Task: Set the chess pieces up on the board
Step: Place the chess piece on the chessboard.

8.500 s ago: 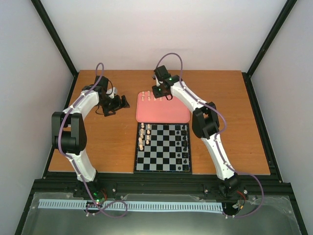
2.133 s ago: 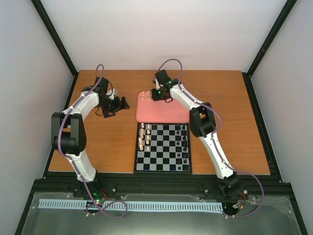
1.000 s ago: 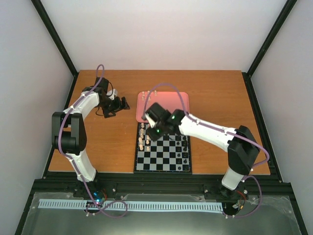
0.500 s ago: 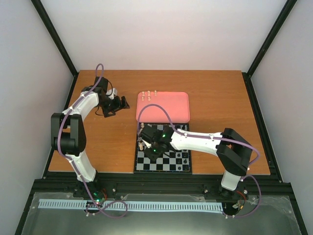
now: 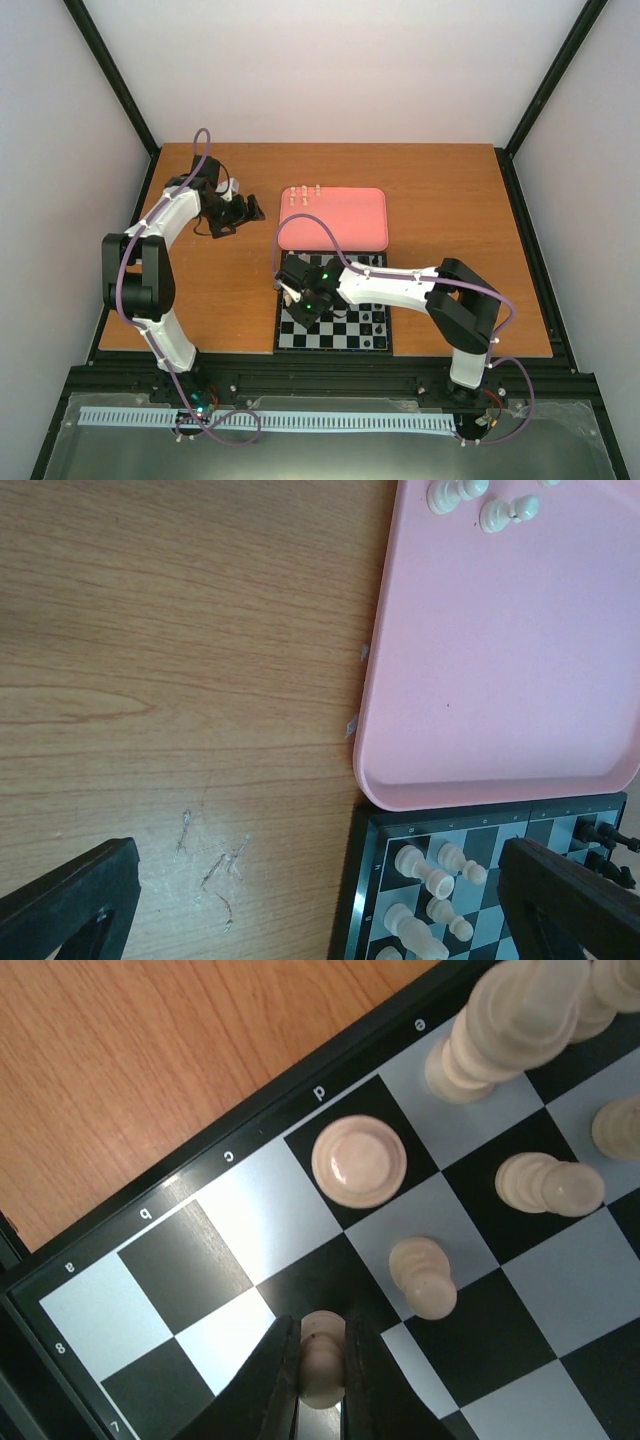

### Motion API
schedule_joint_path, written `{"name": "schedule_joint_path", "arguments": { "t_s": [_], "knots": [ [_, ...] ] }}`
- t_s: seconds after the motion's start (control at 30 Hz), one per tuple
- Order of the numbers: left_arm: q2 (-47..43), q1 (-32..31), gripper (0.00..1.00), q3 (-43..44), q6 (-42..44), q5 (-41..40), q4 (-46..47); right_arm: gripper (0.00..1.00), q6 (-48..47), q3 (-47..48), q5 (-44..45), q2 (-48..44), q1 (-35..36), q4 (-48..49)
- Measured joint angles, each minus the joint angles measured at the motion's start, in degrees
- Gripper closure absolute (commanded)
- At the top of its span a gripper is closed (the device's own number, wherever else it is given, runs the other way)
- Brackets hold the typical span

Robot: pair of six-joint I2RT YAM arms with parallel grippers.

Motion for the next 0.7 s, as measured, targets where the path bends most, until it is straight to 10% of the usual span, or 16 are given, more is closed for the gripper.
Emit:
{"name": "schedule_joint_path", "arguments": {
  "t_s": [0.7],
  "knots": [
    [-0.02,0.0,0.0,0.0,-0.02,0.11,0.37,0.88,-2.14,1.2,-1.31,1.86,0.04,0.2]
  ]
}}
